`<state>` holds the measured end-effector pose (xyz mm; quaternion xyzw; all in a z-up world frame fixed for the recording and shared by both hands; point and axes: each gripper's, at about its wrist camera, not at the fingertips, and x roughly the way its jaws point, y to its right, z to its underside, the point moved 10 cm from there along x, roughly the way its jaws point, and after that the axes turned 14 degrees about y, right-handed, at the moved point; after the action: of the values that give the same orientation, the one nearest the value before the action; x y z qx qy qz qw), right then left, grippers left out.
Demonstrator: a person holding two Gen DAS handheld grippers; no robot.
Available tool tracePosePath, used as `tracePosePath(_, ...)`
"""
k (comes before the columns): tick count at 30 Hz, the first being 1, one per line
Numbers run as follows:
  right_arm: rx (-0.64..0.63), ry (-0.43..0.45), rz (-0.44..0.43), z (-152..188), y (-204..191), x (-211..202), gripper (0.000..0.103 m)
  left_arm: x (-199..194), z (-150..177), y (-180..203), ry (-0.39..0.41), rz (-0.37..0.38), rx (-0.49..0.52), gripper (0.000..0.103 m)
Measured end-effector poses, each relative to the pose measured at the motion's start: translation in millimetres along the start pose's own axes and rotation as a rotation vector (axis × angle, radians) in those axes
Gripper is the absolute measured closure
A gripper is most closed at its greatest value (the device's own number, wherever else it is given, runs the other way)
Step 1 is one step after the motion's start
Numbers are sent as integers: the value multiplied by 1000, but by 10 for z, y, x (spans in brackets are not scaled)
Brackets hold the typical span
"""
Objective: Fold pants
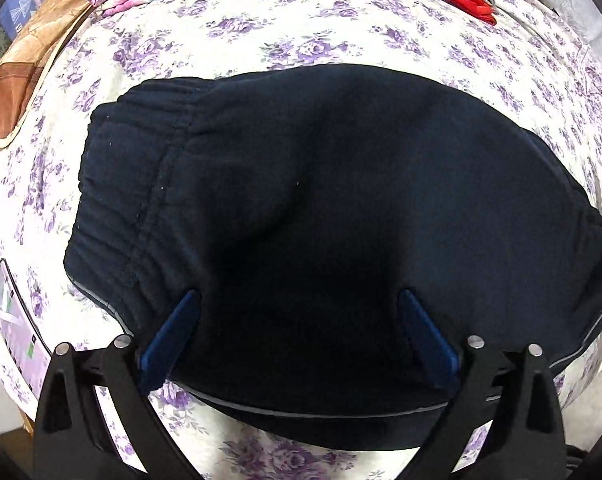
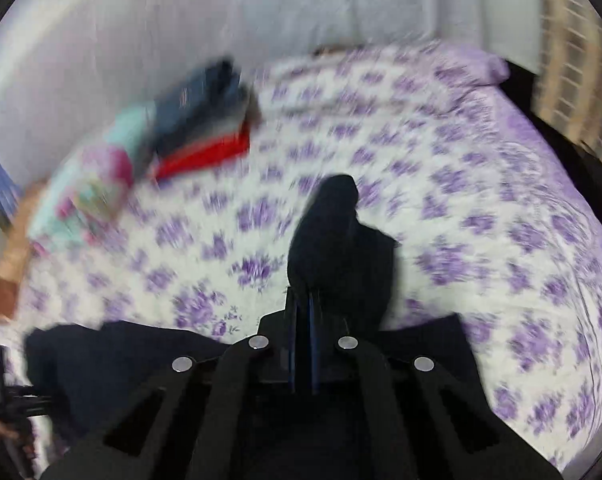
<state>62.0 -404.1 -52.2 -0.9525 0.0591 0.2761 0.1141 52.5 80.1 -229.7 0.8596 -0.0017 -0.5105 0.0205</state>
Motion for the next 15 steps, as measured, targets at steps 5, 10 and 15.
tracePosePath(5, 143, -34, 35, 440, 739, -320, 97, -34, 13, 8, 16, 14, 37, 6)
tracePosePath(10, 183, -273, 175, 1567, 1227, -93, 91, -33, 58, 54, 18, 16, 44, 6)
tracePosePath(15, 179, -253, 279, 1547, 1303, -306, 69, -42, 77, 116, 12, 13, 32, 6)
